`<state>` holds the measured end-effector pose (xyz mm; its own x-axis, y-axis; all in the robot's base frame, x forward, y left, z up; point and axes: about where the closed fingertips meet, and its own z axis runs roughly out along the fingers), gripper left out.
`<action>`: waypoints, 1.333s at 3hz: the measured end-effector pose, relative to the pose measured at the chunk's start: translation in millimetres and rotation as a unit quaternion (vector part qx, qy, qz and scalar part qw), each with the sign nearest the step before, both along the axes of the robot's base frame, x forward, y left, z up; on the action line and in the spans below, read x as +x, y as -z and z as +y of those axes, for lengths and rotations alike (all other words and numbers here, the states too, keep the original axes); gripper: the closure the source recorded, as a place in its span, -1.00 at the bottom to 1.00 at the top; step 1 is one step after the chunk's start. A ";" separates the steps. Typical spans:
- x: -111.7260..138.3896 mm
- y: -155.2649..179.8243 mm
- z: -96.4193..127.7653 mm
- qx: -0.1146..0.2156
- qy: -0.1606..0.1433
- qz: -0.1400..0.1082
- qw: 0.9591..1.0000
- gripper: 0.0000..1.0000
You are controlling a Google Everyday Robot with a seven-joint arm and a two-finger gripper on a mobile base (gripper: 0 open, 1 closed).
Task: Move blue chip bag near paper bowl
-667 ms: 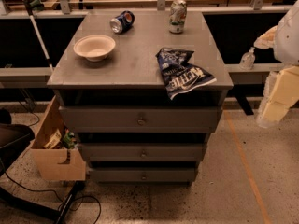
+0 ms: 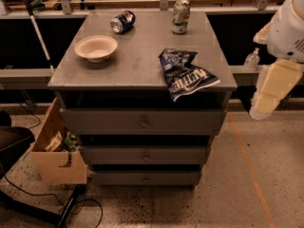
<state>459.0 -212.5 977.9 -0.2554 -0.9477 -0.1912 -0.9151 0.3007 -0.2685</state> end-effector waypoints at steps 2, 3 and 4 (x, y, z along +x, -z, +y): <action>106.5 11.6 27.6 0.042 0.052 -0.049 0.997 -1.00; 157.0 45.8 43.7 0.090 0.083 -0.047 0.991 -1.00; 193.8 90.5 55.7 0.116 0.114 -0.023 0.986 -0.53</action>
Offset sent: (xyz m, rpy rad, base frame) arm 0.1875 0.0468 -0.0324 0.1796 -0.1412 -0.1783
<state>652.8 -156.7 887.4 -0.4432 -0.7963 -0.4117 -0.8052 0.5555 -0.2077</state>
